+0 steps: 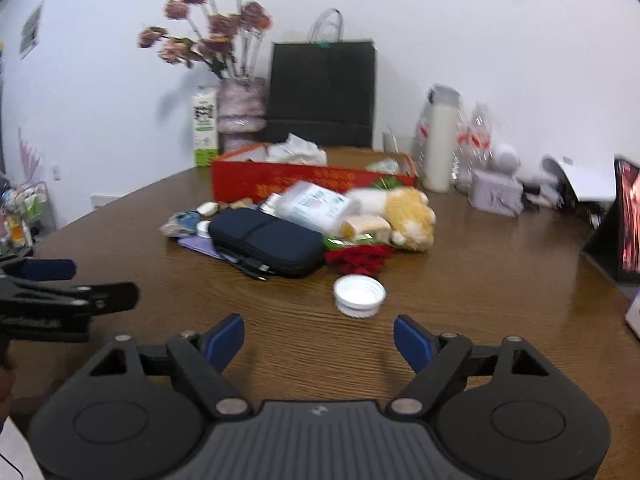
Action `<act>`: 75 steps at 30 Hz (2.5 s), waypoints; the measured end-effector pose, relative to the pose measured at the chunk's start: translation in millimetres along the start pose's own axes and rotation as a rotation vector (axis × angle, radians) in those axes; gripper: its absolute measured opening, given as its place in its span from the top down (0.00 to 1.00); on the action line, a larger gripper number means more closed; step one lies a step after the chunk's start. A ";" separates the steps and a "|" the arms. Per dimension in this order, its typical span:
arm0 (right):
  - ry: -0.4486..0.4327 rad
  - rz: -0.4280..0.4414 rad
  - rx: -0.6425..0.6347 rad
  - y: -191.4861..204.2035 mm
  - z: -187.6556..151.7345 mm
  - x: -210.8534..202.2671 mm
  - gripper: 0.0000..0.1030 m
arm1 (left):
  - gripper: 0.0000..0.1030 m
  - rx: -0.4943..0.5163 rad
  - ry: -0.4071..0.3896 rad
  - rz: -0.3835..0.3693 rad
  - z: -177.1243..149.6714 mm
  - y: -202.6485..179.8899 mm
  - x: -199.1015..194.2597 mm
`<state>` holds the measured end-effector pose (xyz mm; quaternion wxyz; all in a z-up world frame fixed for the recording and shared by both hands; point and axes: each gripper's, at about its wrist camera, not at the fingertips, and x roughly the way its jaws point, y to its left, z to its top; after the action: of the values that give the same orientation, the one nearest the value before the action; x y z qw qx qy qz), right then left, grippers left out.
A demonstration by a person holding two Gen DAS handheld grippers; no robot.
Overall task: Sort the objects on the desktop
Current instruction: 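Grasp the white bottle cap with the right gripper while the left grasps the blue-wrapped item, then drop the bottle cap and blue-wrapped item into the box, open both grippers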
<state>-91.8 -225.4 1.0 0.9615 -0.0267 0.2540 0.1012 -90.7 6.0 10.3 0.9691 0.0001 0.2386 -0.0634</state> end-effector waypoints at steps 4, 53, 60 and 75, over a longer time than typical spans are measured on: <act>0.052 0.013 0.065 -21.5 8.8 24.1 0.37 | 0.01 0.082 -0.027 0.053 17.6 4.4 22.5; -0.089 0.054 0.001 17.0 10.2 -24.0 0.62 | 0.88 -0.158 0.107 -0.155 27.3 15.3 -25.1; -0.132 0.078 0.027 1.0 51.0 0.0 0.62 | 0.88 -0.139 0.013 -0.115 78.8 26.3 5.8; 0.052 0.143 0.118 -57.1 273.2 249.9 0.62 | 0.88 -0.034 0.278 -0.037 253.5 53.2 305.2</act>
<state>264.5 -208.0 115.2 0.9449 0.0454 0.2856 0.1536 301.1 13.6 92.2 0.9252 -0.0120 0.3716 -0.0764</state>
